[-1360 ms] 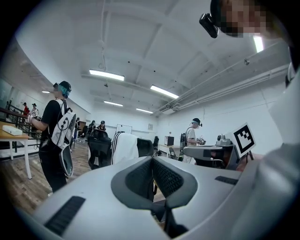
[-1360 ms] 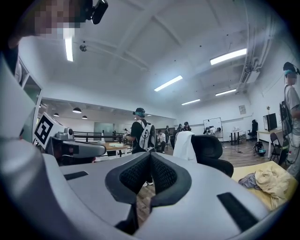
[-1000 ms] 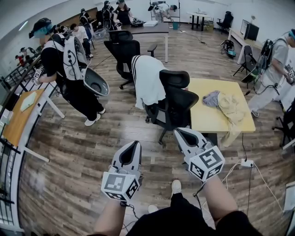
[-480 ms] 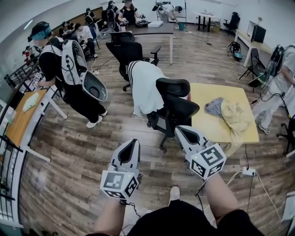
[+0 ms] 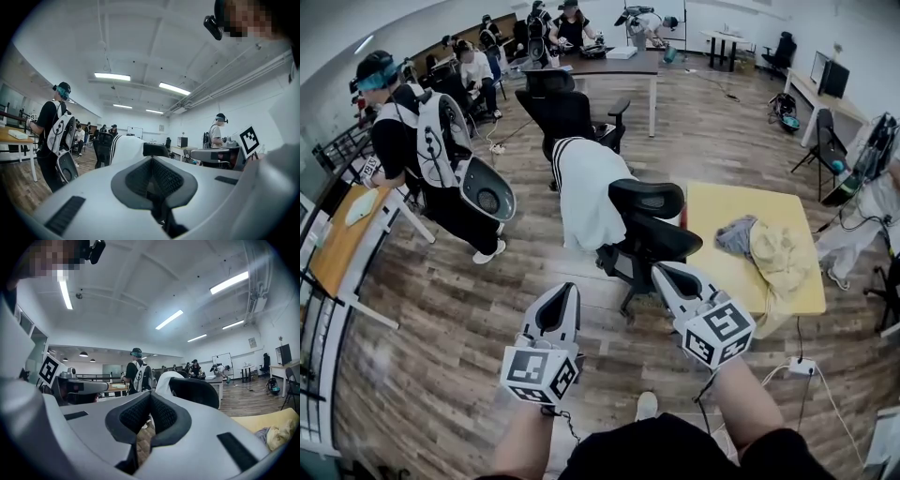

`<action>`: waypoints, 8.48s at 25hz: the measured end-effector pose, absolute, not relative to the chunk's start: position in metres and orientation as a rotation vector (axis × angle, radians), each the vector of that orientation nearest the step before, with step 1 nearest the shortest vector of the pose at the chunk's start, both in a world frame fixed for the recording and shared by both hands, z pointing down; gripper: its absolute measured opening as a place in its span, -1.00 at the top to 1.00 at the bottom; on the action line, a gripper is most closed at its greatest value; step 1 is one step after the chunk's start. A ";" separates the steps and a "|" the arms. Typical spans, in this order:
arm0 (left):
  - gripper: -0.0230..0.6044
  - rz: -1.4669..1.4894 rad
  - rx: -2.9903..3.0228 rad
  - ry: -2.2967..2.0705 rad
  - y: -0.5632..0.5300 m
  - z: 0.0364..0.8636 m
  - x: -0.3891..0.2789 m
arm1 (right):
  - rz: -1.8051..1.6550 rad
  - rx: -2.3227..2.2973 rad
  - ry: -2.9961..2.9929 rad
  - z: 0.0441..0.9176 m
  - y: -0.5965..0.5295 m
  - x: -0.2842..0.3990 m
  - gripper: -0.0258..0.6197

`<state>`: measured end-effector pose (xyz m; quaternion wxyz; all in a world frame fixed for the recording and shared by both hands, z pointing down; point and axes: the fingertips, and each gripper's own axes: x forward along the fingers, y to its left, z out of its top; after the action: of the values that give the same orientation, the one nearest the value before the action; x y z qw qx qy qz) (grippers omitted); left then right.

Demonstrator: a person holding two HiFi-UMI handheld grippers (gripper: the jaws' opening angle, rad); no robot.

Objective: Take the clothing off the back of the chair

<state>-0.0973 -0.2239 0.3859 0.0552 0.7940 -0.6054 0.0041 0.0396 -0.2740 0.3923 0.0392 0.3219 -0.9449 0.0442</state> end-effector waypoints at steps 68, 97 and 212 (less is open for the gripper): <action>-0.63 0.132 2.586 -1.189 -0.524 0.415 -0.135 | 0.302 1.259 -2.778 0.434 -0.465 0.015 0.88; 0.60 0.136 2.527 -1.382 -0.474 0.399 -0.135 | 0.284 1.211 -2.831 0.414 -0.433 0.033 0.88; 0.62 -0.055 2.531 -1.359 0.018 0.418 -0.199 | 0.259 1.289 -2.688 0.434 0.008 -0.035 0.88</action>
<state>-0.1987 0.0176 0.4179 0.1339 0.8729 -0.4688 -0.0191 -0.0351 0.0083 0.4340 0.0747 0.4297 -0.8957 0.0864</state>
